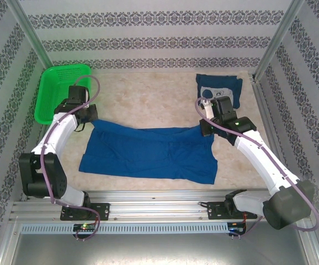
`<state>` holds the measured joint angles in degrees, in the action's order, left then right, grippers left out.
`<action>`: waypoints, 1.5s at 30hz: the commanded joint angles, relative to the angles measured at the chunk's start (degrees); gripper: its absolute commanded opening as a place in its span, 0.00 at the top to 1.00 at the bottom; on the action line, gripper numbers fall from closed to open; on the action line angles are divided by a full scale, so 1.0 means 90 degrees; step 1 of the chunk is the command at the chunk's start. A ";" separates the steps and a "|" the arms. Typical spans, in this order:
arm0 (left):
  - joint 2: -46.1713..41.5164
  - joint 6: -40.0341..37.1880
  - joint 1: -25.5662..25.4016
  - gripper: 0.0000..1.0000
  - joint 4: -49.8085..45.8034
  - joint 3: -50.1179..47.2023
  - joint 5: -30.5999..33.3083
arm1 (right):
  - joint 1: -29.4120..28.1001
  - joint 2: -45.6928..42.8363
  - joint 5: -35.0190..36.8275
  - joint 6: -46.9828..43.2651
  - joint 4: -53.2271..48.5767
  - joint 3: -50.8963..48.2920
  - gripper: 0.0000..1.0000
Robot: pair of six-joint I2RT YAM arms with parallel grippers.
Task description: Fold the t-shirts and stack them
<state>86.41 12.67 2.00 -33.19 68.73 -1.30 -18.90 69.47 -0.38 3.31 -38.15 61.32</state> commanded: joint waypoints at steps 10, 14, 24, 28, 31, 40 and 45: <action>0.0631 -0.0145 0.0070 1.00 0.0352 0.0782 0.0084 | 0.0237 0.0190 0.0005 0.0124 0.0058 0.0337 1.00; 0.0365 -0.0133 0.0071 1.00 0.0461 0.0150 0.0139 | 0.0237 -0.0087 -0.0006 0.0375 0.0041 0.0002 1.00; 0.0091 0.0204 0.0080 1.00 0.0557 -0.0920 0.0359 | 0.0244 -0.0661 -0.0090 0.0877 -0.0192 -0.0764 1.00; 0.0211 0.0537 0.0081 1.00 0.0328 -0.1132 0.0578 | 0.0225 -0.0679 -0.0228 0.1190 -0.0224 -0.0990 1.00; 0.0272 0.0779 0.0081 1.00 0.0212 -0.1328 0.0770 | 0.0158 -0.0752 -0.0236 0.1390 -0.0243 -0.1210 1.00; 0.0457 0.0800 0.0086 1.00 0.0272 -0.1617 0.0946 | -0.0010 -0.1093 -0.0238 0.1842 -0.0409 -0.1739 1.00; 0.0438 0.0795 0.0081 1.00 0.0301 -0.1762 0.0955 | -0.0061 -0.1187 -0.0221 0.1979 -0.0530 -0.1861 1.00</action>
<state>89.78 18.70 2.00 -29.56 53.93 5.91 -18.65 59.77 -2.44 19.22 -41.12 45.43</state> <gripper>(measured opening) 0.050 0.065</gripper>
